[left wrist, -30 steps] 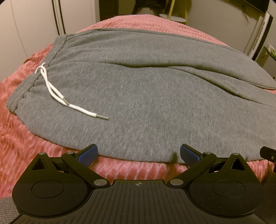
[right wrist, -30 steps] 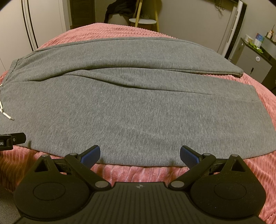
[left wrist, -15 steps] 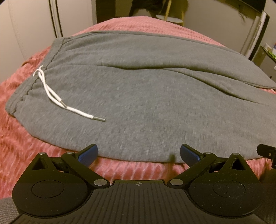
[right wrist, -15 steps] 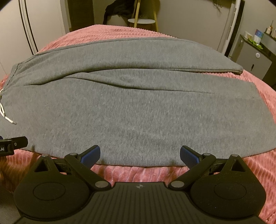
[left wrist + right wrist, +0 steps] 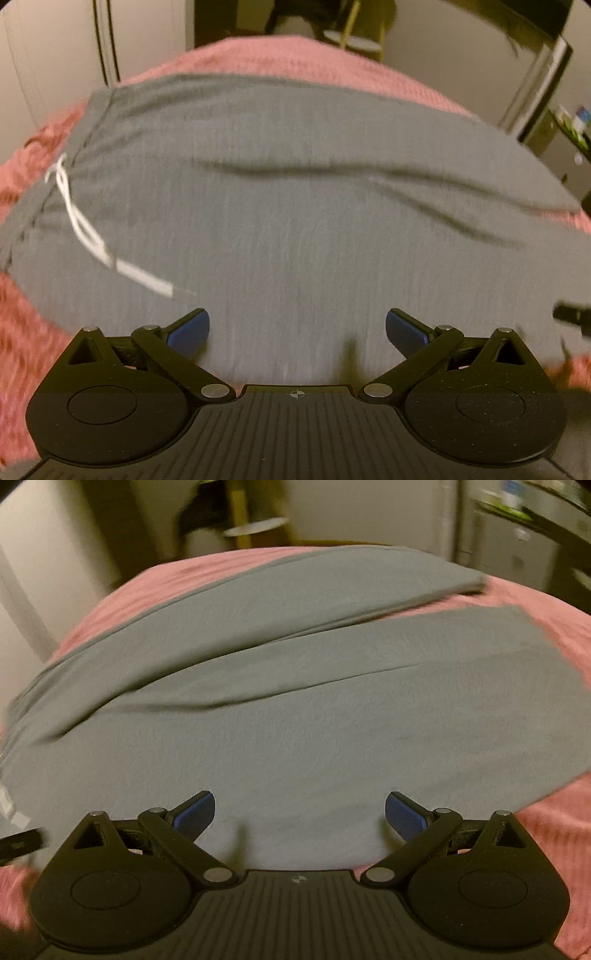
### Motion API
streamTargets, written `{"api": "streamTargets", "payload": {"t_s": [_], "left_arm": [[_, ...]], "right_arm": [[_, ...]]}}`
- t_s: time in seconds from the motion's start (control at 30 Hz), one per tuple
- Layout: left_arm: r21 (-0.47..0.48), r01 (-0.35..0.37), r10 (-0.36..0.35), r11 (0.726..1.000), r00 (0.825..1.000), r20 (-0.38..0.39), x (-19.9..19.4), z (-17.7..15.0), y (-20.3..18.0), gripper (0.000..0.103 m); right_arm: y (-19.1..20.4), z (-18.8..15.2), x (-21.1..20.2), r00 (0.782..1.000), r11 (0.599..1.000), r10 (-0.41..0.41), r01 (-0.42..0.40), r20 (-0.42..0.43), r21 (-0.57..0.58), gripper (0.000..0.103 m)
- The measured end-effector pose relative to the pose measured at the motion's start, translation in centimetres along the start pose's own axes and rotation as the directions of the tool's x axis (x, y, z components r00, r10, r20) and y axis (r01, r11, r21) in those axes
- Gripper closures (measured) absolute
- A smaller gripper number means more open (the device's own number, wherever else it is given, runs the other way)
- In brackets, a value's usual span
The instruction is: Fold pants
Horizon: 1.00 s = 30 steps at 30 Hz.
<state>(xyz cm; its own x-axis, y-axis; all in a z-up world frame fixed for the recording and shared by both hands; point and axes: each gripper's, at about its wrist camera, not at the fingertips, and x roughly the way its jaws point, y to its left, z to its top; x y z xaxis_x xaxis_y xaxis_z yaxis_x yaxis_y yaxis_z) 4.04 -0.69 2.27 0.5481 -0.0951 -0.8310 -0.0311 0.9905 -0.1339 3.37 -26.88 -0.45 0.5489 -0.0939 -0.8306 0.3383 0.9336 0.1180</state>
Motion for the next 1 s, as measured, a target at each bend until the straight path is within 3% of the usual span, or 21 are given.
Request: {"api": "streamTargets", "payload": {"t_s": [0.17,0.27,0.33,0.43,0.53,0.63,0.7,0.73,0.9,1.0], "left_arm": [[-0.084,-0.031,0.038,0.996,0.996,0.084,0.9,5.2,-0.9,0.000],[-0.135,-0.093,0.115,0.986,0.980,0.164,2.4,7.6,-1.8,0.000],[-0.136,-0.152,0.177,0.979,0.964,0.197,4.2,8.4,-2.2,0.000],[-0.106,-0.238,0.254,0.965,0.951,0.178,7.4,8.9,-1.9,0.000],[-0.151,-0.241,0.265,0.959,0.949,0.170,9.2,8.3,-0.1,0.000],[-0.216,-0.229,0.267,0.949,0.949,0.167,10.1,8.0,1.7,0.000],[-0.264,-0.251,0.299,0.931,0.941,0.160,10.5,8.2,2.7,0.000],[-0.277,-0.259,0.313,0.925,0.934,0.170,10.5,8.2,3.1,0.000],[-0.267,-0.257,0.326,0.929,0.910,0.258,10.7,8.1,3.4,0.000],[-0.222,-0.305,0.360,0.926,0.891,0.276,11.9,7.8,3.1,0.000]], "right_arm": [[-5.0,1.6,3.2,0.983,0.983,-0.167,0.172,-0.072,0.069,0.004],[-6.9,0.8,4.3,0.959,0.961,-0.267,0.273,-0.090,0.055,0.004],[-9.3,0.1,4.4,0.979,0.966,-0.167,0.186,-0.115,0.178,0.004],[-12.6,-0.6,5.0,0.991,0.935,-0.039,0.082,-0.129,0.346,0.004],[-12.8,-0.8,5.0,0.992,0.935,-0.025,0.067,-0.125,0.349,0.004],[-11.5,-0.4,5.3,0.984,0.945,-0.081,0.126,-0.158,0.303,0.004],[-11.0,1.6,5.5,0.973,0.948,-0.085,0.145,-0.213,0.283,0.004],[-10.4,3.0,5.4,0.976,0.951,-0.078,0.134,-0.202,0.280,0.004],[-7.8,12.1,6.3,0.999,0.951,-0.027,0.034,-0.028,0.307,0.004],[-5.3,18.5,9.9,1.000,0.940,-0.006,0.016,-0.031,0.341,0.005]]}}
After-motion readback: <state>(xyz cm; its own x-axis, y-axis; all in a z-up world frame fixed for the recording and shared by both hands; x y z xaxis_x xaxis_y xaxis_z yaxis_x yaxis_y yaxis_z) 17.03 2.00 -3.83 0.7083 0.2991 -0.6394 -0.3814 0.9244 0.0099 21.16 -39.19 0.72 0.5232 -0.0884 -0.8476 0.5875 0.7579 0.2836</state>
